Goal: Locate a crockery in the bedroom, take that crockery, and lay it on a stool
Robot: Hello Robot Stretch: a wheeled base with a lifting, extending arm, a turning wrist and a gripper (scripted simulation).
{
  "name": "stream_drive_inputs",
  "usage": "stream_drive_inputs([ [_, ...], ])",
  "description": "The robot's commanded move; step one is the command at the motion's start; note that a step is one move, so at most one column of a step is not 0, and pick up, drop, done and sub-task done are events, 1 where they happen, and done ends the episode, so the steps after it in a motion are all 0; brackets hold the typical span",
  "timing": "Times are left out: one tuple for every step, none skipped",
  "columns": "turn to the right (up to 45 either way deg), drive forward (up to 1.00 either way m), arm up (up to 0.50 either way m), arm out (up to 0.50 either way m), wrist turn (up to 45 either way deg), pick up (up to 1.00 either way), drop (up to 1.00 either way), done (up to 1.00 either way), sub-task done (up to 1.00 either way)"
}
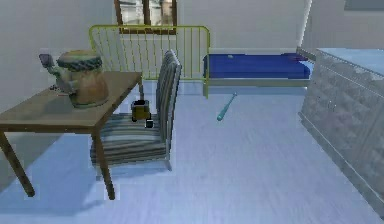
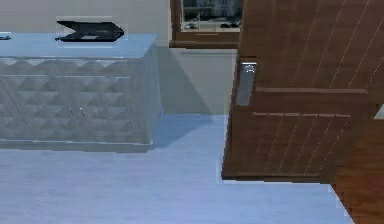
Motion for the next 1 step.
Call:
stream_drive_inputs([
  [-3.0, 0.00, 0.00, 0.00, 0.0, 0.00, 0.00, 0.00, 0.00],
])
